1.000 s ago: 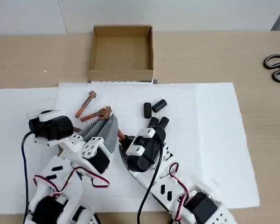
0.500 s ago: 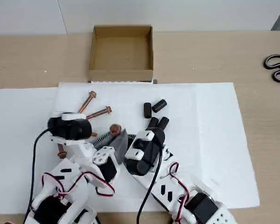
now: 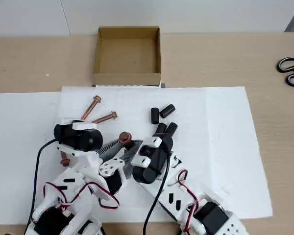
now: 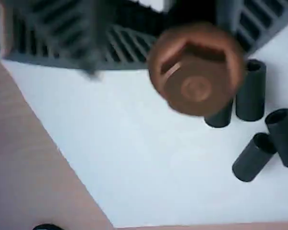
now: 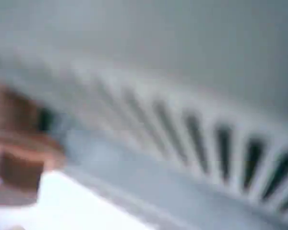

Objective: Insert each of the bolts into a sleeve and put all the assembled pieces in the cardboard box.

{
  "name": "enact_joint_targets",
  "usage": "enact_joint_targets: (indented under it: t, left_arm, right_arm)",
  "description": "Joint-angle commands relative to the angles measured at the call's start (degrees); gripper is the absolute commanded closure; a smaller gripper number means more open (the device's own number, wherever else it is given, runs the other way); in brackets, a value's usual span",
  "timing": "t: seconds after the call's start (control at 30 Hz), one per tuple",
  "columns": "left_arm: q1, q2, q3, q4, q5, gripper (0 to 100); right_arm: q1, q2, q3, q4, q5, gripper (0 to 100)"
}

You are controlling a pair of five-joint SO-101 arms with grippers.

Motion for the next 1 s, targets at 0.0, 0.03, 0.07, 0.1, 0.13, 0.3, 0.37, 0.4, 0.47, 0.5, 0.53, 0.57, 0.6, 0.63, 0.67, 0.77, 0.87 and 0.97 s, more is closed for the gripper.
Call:
enact_joint_targets:
  t: [0.0, 0.03, 0.07, 0.1, 0.13, 0.3, 0.37, 0.4, 0.47, 0.5, 0.53, 0.57, 0.6, 0.63, 0.67, 0.77, 0.87, 0.97]
  left_arm:
    - [-0.53, 0.53, -0.57, 1.23, -0.44, 78]
    - [-1.32, 0.53, -0.57, 1.14, -0.79, 78]
    - [-2.02, 0.53, -0.92, 1.23, -1.58, 78]
    - [-2.9, 0.53, -1.27, 1.23, -2.02, 78]
    - [-3.78, 0.53, -1.8, 1.23, -2.29, 78]
    - [-6.51, 0.53, -4.09, 1.32, -4.31, 78]
    - [-7.47, 0.53, -4.62, 1.32, -5.36, 78]
    - [-7.65, 0.53, -4.88, 1.23, -5.54, 78]
    - [-7.65, 0.53, -6.02, 1.23, -5.54, 78]
    - [-7.65, 0.53, -6.55, 1.23, -5.54, 78]
    - [-7.65, 0.53, -7.16, 1.23, -5.54, 78]
    - [-7.65, 0.53, -7.78, 1.23, -5.54, 78]
    - [-7.65, 0.53, -8.4, 1.23, -5.54, 78]
    - [-7.65, 0.53, -8.92, 1.23, -5.63, 79]
    - [-7.82, 0.53, -9.45, 1.23, -5.63, 82]
    - [-11.34, 0.18, -9.89, 0.97, -8.7, 98]
    - [-18.29, 0.09, -9.45, 1.23, -13.71, 98]
    - [-25.67, 0.09, -7.25, 1.23, -17.49, 99]
  right_arm:
    - [-0.48, -0.31, -3.6, -1.63, 0.53, 99.6]
    - [-0.48, -0.31, -3.25, -1.63, 0.44, 99.6]
    - [-0.48, -0.4, -2.64, -1.63, 0.44, 99.6]
    - [-0.48, -0.57, -2.11, -1.63, 0.44, 99.6]
    - [-0.48, -0.66, -1.58, -1.63, 0.44, 99.6]
    - [-0.57, -0.75, 0.0, -1.8, 0.35, 99.6]
    - [-0.66, -0.75, 0.53, -1.89, 0.35, 99.6]
    - [-0.66, -0.75, 0.62, -1.89, 0.35, 99.6]
    - [-0.48, -0.57, 0.97, -1.8, 0.35, 99.6]
    - [-0.48, -0.48, 1.32, -1.8, 0.35, 99.6]
    - [-0.4, -0.75, 1.93, -1.8, 0.35, 99.6]
    - [-0.4, -0.75, 2.55, -1.8, 0.35, 99.6]
    - [-0.4, -0.75, 2.99, -1.8, 0.35, 99.6]
    - [-0.4, -0.75, 3.34, -1.8, 0.35, 99.6]
    - [-0.31, -0.75, 3.52, -1.8, 0.35, 99.6]
    - [1.54, -0.75, 3.6, -1.8, 0.35, 99.6]
    - [5.76, -0.75, 3.52, -1.8, 0.35, 99.6]
    - [10.42, -0.4, 3.6, -1.89, 0.26, 99.6]
